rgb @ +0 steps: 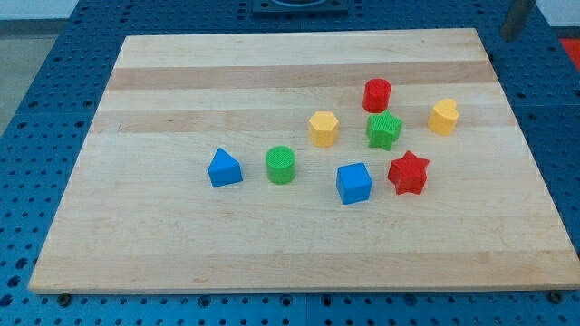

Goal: Push the red star vertically below the green star

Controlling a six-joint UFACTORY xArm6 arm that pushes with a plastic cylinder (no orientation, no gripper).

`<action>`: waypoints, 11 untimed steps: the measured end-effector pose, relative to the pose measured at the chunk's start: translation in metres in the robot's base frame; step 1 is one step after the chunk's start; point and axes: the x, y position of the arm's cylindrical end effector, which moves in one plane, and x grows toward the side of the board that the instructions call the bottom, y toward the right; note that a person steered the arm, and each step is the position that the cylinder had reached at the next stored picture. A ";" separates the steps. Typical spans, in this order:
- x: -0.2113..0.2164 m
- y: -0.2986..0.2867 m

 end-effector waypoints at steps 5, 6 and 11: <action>0.233 -0.140; 0.246 -0.166; 0.251 -0.213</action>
